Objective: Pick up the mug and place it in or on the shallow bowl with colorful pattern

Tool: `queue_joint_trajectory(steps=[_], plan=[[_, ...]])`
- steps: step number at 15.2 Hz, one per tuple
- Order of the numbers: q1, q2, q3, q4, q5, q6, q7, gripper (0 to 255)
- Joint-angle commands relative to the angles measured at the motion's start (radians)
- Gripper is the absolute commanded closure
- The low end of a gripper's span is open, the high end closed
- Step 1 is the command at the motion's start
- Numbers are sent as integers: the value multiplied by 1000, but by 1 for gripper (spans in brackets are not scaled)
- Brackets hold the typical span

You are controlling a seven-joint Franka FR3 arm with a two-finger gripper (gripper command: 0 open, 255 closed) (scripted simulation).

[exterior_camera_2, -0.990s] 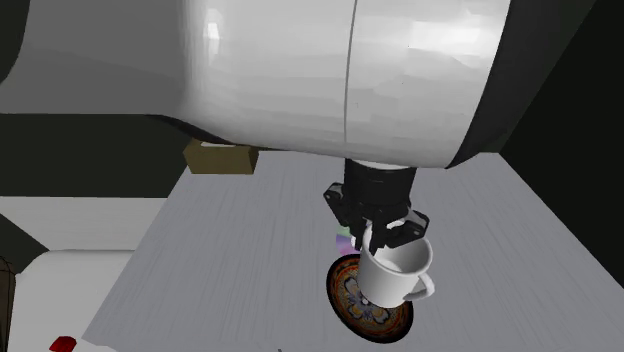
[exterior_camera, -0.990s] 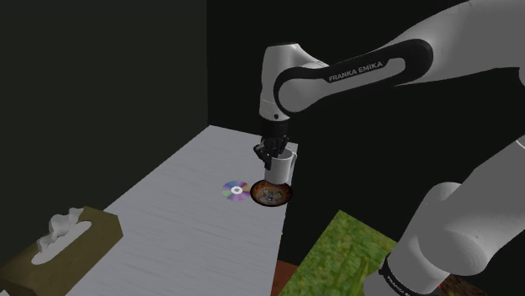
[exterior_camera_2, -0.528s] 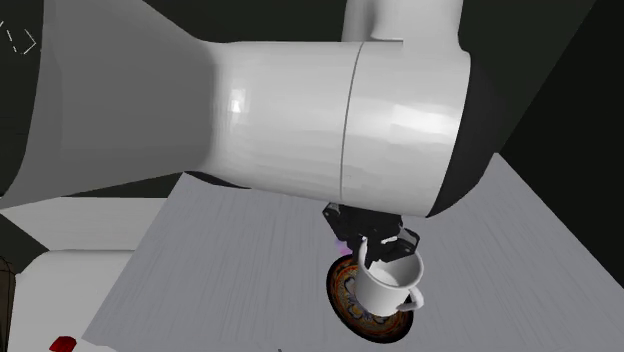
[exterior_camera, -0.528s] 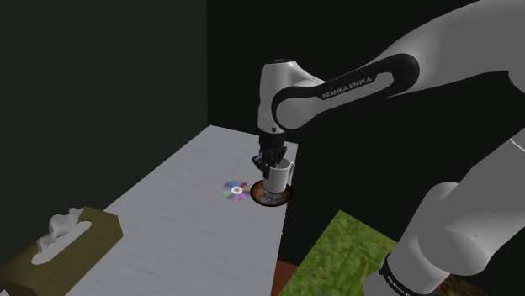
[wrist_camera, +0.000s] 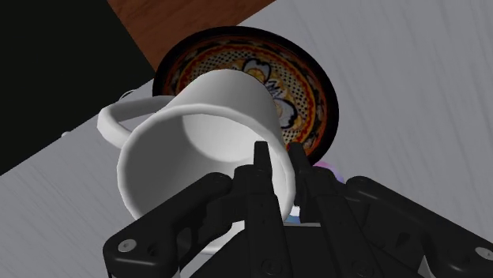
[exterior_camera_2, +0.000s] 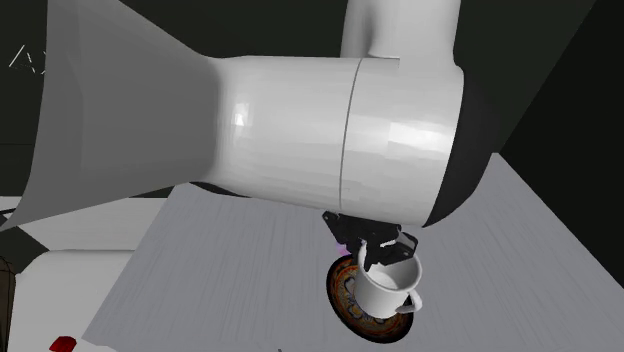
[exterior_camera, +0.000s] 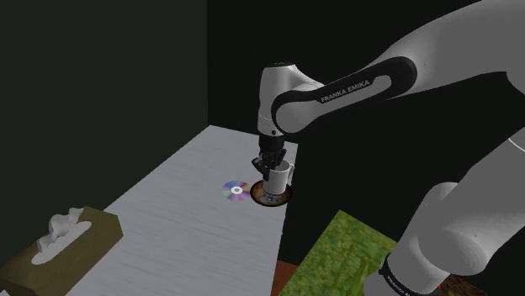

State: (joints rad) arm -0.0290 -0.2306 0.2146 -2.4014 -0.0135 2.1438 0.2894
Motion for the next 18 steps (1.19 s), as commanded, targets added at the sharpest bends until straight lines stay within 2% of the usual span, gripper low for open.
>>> queue_joint_trajectory(steps=[1,6,10,18], plan=[[0,0,0,0,0,0,0,0],[0,0,0,0,0,0,0,0],[4,-48,-3,87,11,-134,-8,0],[4,-48,-3,87,11,-134,-8,0]])
